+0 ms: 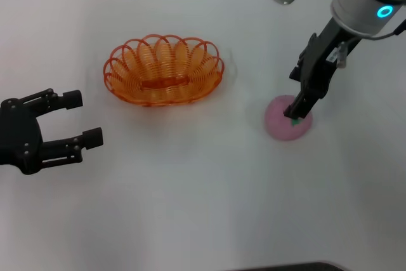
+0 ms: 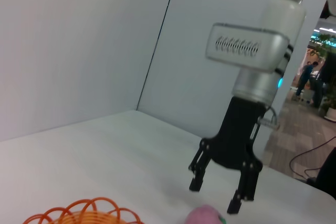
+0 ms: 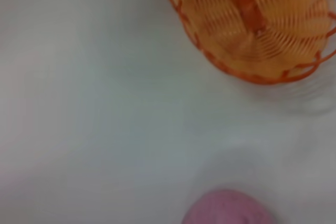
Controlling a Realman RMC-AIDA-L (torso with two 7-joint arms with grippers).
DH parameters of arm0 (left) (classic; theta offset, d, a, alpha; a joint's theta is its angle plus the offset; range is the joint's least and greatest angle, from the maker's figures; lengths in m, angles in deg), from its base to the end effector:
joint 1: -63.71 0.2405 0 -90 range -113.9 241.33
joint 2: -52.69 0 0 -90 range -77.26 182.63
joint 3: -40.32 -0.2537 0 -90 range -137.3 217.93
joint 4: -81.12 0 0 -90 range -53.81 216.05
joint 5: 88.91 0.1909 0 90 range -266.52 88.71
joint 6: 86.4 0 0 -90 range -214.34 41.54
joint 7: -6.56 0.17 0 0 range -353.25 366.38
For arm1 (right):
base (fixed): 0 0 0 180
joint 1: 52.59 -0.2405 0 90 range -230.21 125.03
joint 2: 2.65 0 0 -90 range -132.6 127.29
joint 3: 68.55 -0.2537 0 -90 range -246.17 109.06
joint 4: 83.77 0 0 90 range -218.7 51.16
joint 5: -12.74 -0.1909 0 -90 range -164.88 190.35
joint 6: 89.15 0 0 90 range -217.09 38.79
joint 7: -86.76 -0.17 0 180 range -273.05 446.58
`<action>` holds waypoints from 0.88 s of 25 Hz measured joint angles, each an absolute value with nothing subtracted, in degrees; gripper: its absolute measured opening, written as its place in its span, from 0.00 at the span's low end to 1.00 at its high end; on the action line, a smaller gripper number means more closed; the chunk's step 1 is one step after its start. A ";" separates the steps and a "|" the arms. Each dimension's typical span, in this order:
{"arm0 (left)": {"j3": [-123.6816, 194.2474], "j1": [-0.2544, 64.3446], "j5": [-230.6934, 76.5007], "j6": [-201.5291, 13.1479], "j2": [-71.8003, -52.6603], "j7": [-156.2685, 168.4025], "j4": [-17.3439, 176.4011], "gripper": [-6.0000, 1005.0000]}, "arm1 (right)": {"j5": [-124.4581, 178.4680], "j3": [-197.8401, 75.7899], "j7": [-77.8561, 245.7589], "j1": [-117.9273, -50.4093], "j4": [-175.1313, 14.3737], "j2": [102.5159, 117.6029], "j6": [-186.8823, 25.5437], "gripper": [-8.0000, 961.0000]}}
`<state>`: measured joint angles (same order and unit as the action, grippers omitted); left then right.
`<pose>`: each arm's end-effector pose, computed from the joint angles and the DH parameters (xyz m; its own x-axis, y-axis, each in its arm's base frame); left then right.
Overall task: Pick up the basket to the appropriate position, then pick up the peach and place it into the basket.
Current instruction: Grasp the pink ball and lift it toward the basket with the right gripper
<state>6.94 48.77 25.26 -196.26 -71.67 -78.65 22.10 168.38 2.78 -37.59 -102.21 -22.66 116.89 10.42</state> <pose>-0.2518 0.2391 0.0162 0.7313 0.3667 0.5751 0.4926 -0.8672 -0.0735 0.1824 0.3489 -0.0271 0.7846 -0.3608 0.5042 -0.3137 -0.9325 -0.1790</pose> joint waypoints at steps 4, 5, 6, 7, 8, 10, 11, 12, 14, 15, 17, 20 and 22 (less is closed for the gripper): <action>6.80 48.60 24.90 -196.37 -71.59 -78.79 22.28 0.86 | 168.43 4.60 -37.51 -102.39 -25.31 116.95 8.85 0.85; 6.79 48.51 24.90 -196.37 -71.59 -78.79 22.39 0.86 | 168.44 5.04 -37.53 -102.39 -25.89 116.97 8.23 0.85; 6.78 48.43 24.90 -196.37 -71.59 -78.79 22.44 0.86 | 168.44 5.37 -37.54 -102.40 -26.48 117.00 7.58 0.85; 6.75 48.35 24.90 -196.37 -71.59 -78.79 22.50 0.86 | 168.45 5.65 -37.52 -102.41 -27.15 117.02 6.89 0.85; 6.73 48.30 24.90 -196.37 -71.59 -78.79 22.54 0.86 | 168.47 5.88 -37.49 -102.43 -27.90 117.05 6.21 0.85; 6.68 48.18 24.90 -196.37 -71.59 -78.79 22.59 0.86 | 168.46 6.22 -37.39 -102.55 -29.23 117.06 4.93 0.85; 6.67 48.16 24.90 -196.36 -71.59 -78.79 22.62 0.86 | 168.40 6.43 -37.33 -102.67 -29.95 117.07 4.44 0.85; 6.66 48.13 24.90 -196.35 -71.59 -78.79 22.62 0.86 | 168.30 6.67 -37.29 -102.75 -30.56 117.13 4.07 0.84; 6.62 48.06 24.90 -196.35 -71.59 -78.94 22.62 0.86 | 167.89 7.32 -36.98 -102.81 -31.22 117.32 3.48 0.84; 6.58 48.00 24.90 -196.35 -71.59 -79.13 22.62 0.86 | 167.38 7.68 -36.44 -102.75 -31.22 117.41 3.40 0.84; 6.51 47.97 24.90 -196.35 -71.59 -79.63 22.62 0.86 | 165.22 8.13 -35.06 -102.40 -31.08 117.40 3.41 0.84; 6.48 47.95 24.90 -196.37 -71.59 -79.96 22.62 0.86 | 163.59 8.00 -34.60 -102.42 -31.13 117.09 3.37 0.78; 6.48 47.97 24.91 -196.39 -71.59 -79.97 22.61 0.86 | 163.93 7.91 -34.69 -102.53 -31.30 117.07 2.96 0.74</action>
<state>6.48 47.97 24.91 -196.39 -71.59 -79.97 22.61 163.93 7.91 -34.69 -102.53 -31.30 117.07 2.96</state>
